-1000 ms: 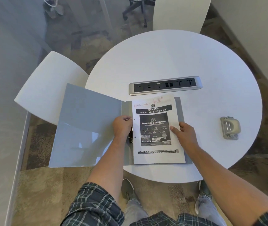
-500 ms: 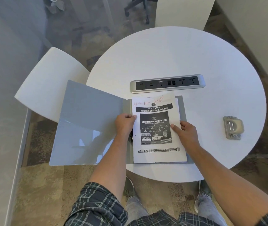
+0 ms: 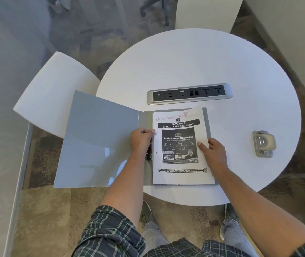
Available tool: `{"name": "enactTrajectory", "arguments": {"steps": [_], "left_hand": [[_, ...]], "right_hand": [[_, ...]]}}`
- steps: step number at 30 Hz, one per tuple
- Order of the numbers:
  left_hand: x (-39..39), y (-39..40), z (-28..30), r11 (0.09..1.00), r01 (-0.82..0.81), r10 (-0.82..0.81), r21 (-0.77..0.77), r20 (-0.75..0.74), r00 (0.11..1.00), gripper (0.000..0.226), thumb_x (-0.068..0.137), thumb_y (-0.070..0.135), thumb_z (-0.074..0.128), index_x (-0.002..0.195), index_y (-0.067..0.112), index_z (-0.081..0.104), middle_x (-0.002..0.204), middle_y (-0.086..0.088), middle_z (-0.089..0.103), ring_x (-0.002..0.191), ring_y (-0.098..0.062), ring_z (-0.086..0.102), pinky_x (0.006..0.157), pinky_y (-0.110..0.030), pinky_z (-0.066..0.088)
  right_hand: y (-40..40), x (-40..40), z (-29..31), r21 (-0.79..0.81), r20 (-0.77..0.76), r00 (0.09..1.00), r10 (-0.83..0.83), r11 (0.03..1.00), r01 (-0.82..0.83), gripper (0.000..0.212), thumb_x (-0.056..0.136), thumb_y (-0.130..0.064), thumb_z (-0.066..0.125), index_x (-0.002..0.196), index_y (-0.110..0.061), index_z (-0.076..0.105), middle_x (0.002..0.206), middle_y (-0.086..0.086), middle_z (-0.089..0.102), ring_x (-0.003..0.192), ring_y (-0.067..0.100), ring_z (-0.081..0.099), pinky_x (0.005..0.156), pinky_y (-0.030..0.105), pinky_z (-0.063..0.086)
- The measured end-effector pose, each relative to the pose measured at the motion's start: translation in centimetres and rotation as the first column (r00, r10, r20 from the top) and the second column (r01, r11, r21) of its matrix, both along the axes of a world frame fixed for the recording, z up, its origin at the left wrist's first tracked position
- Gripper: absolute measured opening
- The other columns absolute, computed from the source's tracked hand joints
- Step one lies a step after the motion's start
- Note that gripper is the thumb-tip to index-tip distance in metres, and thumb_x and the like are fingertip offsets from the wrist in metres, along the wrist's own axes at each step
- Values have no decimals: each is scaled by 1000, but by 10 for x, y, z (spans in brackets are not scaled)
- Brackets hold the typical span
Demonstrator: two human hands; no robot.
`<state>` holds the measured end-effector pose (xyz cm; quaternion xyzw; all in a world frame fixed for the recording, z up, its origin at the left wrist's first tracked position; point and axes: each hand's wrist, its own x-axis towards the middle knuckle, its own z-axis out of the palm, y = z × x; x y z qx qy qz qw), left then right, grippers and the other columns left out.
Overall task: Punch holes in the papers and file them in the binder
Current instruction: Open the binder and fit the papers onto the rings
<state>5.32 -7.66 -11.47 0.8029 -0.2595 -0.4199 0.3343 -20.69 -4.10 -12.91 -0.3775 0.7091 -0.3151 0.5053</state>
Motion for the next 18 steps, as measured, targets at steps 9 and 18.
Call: {"name": "enactTrajectory", "arguments": {"steps": [9, 18], "left_hand": [[-4, 22, 15, 996, 86, -80, -36, 156, 984, 14, 88, 17, 75, 100, 20, 68, 78, 8, 65, 72, -13, 64, 64, -23, 49], [-6, 64, 18, 945, 283, -312, 164, 192, 930, 26, 84, 42, 80, 79, 17, 75, 79, 6, 73, 73, -14, 67, 67, -29, 53]], "right_hand": [[-1, 4, 1, -24, -24, 1000, 19, 1000, -20, 16, 89, -35, 75, 102, -26, 73, 95, -9, 80, 88, 15, 77, 88, 47, 61], [-1, 7, 13, -56, 94, 995, -24, 998, 29, 7, 93, -21, 75, 99, -24, 73, 87, -11, 80, 78, 9, 78, 71, 26, 60]]}}
